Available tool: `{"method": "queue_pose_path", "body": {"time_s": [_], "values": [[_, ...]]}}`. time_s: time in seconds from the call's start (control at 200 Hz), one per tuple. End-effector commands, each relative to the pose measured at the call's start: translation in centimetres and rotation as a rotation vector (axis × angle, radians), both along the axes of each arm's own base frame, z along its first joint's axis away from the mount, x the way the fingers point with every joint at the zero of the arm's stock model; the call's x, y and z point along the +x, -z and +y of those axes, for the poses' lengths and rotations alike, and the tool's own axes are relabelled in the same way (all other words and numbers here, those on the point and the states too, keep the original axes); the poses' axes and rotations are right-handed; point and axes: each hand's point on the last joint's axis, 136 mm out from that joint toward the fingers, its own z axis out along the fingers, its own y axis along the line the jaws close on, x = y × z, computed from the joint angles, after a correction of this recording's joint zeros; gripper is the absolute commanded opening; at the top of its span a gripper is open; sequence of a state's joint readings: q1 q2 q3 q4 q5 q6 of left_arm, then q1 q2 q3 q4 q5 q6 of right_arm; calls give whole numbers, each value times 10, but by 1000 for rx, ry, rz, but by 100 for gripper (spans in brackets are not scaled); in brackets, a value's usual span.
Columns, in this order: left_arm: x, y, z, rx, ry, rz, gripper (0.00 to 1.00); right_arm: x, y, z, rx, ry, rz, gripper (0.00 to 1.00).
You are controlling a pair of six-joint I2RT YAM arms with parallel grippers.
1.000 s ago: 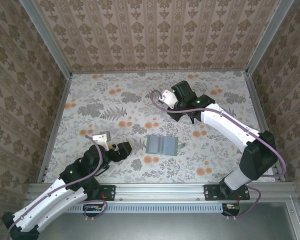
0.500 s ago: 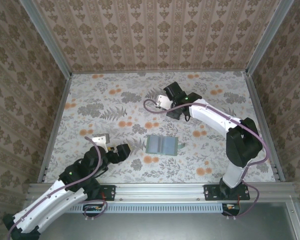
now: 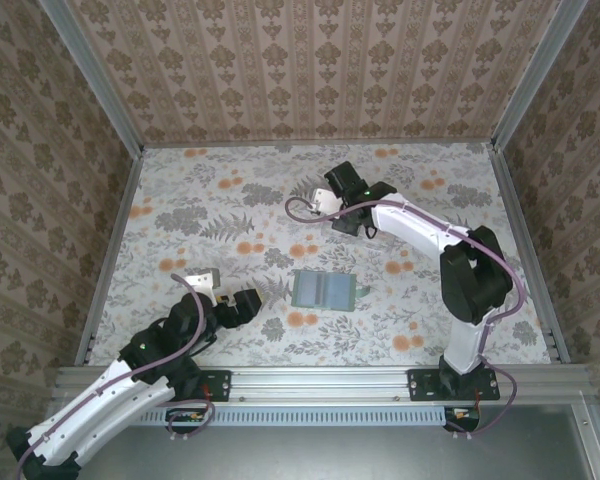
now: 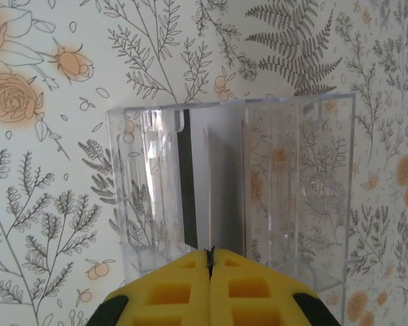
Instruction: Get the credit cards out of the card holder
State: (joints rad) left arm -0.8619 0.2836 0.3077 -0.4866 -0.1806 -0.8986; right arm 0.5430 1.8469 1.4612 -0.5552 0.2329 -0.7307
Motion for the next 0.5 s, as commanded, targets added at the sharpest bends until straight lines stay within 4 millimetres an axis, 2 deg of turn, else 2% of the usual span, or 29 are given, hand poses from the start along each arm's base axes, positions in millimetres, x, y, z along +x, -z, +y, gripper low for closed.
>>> {"method": "queue_pose_path", "body": {"time_s": [0.0,0.495], "values": [[1,3,3,-10,-23,7,100,14,-5,0,-14,7,-32,0],[3,5,3,-8,-25,12,100,18,20,-5,-39,43,9,2]]}}
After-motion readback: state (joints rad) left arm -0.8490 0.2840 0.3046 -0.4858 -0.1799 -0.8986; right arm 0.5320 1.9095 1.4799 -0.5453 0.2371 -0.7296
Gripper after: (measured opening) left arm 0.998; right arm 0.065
